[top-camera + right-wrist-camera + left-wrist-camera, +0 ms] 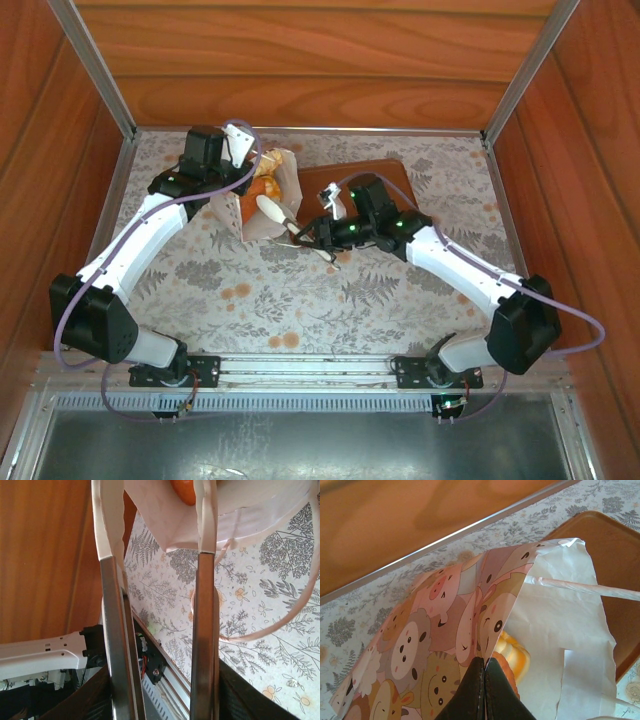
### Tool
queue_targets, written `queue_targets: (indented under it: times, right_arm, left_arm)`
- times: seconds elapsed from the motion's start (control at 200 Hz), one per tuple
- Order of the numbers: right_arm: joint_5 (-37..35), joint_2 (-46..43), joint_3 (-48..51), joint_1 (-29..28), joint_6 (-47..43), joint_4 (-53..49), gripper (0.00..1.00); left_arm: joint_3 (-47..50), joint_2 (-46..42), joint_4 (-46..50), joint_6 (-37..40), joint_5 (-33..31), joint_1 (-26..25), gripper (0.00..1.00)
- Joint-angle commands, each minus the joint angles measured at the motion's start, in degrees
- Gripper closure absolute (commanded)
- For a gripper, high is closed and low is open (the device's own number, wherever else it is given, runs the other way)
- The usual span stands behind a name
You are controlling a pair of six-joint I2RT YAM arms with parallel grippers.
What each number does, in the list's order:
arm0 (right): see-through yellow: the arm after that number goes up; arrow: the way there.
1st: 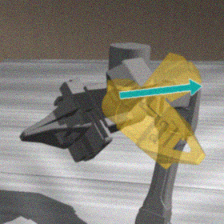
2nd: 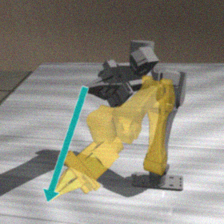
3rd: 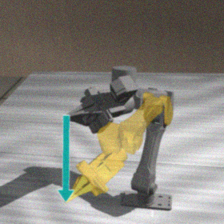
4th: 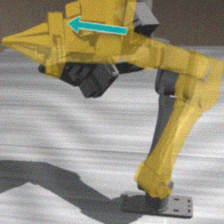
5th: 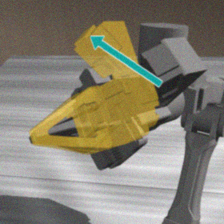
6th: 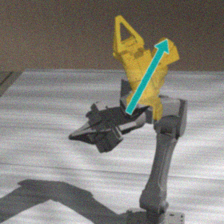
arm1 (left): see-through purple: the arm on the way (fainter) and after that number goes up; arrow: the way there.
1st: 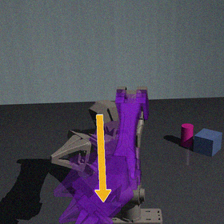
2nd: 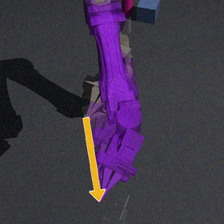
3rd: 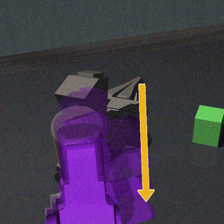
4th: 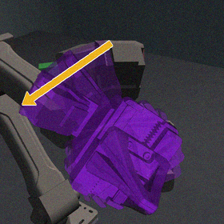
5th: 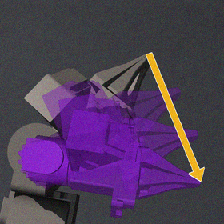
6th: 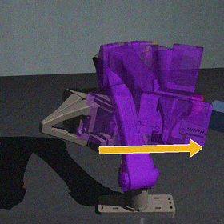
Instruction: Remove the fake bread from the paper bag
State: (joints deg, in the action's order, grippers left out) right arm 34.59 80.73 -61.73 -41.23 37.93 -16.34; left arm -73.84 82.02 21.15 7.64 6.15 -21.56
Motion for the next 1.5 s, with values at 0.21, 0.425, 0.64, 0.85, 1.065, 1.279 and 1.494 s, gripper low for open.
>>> queue_targets:
  times: [0.21,0.425,0.64,0.85,1.065,1.279,1.494]
  right_arm:
    - [1.9,5.3,-4.0,0.8,1.2,1.4,0.53]
    - [3.6,8.6,-5.4,2.2,1.8,2.7,0.52]
    - [5.7,12.2,-6.9,3.2,2.1,3.7,0.52]
    - [8.1,16.1,-8.9,3.3,2.0,5.2,0.51]
    - [9.2,18.4,-10.4,3.2,2.2,5.7,0.49]
    - [10.4,20.1,-11.5,3.3,2.5,6.9,0.49]
    - [11.1,21.4,-12.5,3.2,2.6,7.1,0.53]
  left_arm:
    - [0.5,-2.1,-3.1,-0.6,0.5,-0.4,1.00]
    - [0.7,-2.0,-3.1,-0.6,0.7,-0.4,1.00]
    - [0.7,-2.1,-3.0,-0.6,0.9,-0.4,1.00]
    - [0.7,-2.0,-3.0,-0.5,0.9,-0.4,1.00]
    - [0.6,-2.1,-3.0,-0.5,1.4,-0.4,1.00]
    - [0.5,-2.2,-3.1,-0.5,1.8,-0.4,1.00]
    - [0.5,-2.1,-3.0,-0.6,1.5,-0.4,1.00]
